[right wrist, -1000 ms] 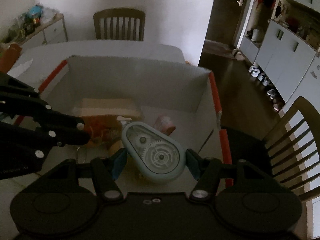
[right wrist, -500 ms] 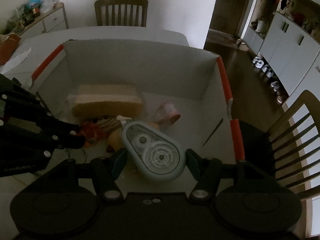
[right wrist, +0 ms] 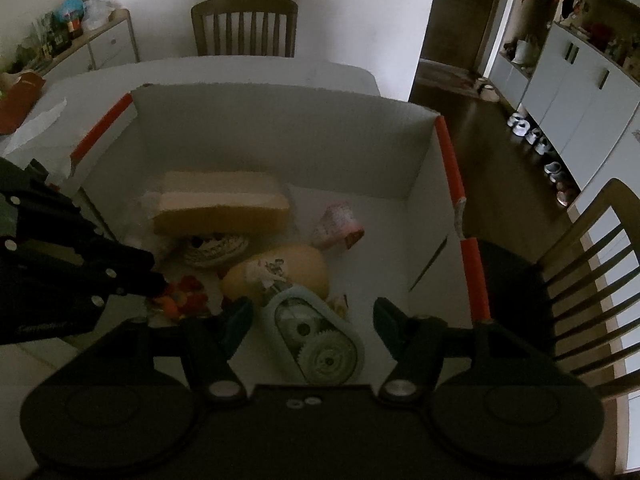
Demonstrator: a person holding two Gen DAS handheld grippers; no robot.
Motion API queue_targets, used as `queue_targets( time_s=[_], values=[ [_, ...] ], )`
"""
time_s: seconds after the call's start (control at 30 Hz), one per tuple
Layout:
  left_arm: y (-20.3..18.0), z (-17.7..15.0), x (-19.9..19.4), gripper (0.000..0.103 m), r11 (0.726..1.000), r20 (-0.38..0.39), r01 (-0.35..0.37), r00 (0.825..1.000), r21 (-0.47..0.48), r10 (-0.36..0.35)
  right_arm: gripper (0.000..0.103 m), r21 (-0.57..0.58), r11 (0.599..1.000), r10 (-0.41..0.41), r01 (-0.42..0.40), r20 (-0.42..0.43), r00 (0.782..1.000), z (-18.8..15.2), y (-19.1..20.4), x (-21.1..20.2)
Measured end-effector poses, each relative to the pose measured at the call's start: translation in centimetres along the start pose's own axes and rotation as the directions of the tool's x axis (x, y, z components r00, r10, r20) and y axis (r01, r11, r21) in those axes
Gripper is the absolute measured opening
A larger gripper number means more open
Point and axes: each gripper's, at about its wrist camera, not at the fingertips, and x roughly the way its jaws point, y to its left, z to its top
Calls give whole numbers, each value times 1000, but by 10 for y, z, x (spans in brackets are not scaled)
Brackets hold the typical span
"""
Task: Organize objects
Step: 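Lower both items into the box and open both tools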
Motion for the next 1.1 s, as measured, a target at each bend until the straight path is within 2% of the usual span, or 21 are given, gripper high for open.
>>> queue_targets(
  time_s=[0.23,0.4,0.77,0.87,0.9,0.93,1.1],
  values=[
    [-4,-6,-11,11,1000,30,-27,999,3,27,71,2,1000,18,-18,35,999,-2,3,-17],
    [-3,-11,-25,11,1000,62,-17,998,-11,18,74,21,999,26,-27,62,998,-6,4,-32],
    [-8,-29,-62,26,1000,144,13,990,-14,-11,78,83,995,41,-51,127,991,-13,10,-70],
    [-8,-34,-74,40,1000,173,22,985,-15,-19,79,94,994,45,-58,141,989,-13,17,-79],
    [-6,-35,-79,53,1000,184,24,983,-16,-20,79,98,993,45,-59,144,989,-13,20,-81],
    [-6,-37,-83,60,1000,196,22,980,-18,-18,79,101,993,47,-63,149,988,-13,23,-84],
    [1,-47,-104,61,999,246,27,969,-24,-20,87,114,990,67,-88,176,982,-14,41,-96]
  ],
)
